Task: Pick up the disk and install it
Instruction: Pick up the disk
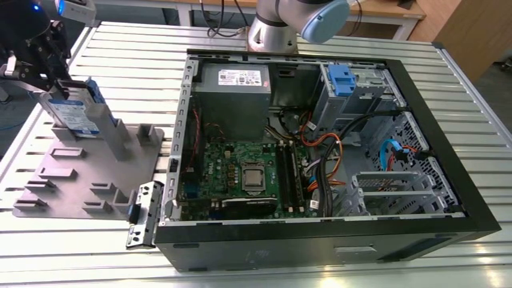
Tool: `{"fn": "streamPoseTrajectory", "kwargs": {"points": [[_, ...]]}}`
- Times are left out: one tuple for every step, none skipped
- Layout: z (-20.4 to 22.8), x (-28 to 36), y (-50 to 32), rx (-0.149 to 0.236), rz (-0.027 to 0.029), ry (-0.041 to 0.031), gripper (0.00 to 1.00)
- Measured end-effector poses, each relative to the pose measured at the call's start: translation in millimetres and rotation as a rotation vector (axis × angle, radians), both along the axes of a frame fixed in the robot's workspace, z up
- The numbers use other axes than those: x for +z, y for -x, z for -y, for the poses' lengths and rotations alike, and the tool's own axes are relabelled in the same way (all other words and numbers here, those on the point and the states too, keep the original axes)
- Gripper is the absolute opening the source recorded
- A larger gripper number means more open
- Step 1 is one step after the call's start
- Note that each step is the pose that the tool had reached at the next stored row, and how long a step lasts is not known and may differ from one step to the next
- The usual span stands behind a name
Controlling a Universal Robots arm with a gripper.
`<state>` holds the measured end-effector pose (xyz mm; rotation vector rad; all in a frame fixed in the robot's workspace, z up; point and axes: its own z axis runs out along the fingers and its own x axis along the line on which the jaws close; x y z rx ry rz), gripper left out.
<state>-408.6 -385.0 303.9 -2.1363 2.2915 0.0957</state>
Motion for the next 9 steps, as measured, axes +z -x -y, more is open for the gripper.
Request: {"fn": "streamPoseTrajectory", "kwargs": {"points": [[0.0,0.0,0.0,0.0,-0.0001,0.0001,0.35],[0.1,0.1,0.0,0.0,-0.0001,0.0002,0.35],[0.1,0.1,0.0,0.001,-0.0002,0.0005,0.35],[0.1,-0.1,0.0,0.006,-0.0001,0.001,0.35],[0.1,-0.3,-0.1,0.012,-0.0001,0.002,0.35],[0.1,-0.3,0.0,0.015,-0.0001,0.0029,0.35],[0.1,-0.2,0.0,0.015,-0.0002,0.003,0.35],[0.1,-0.2,0.0,0.015,-0.0002,0.0031,0.35],[0.0,-0.2,0.0,0.015,-0.0001,0.0031,0.35]]}}
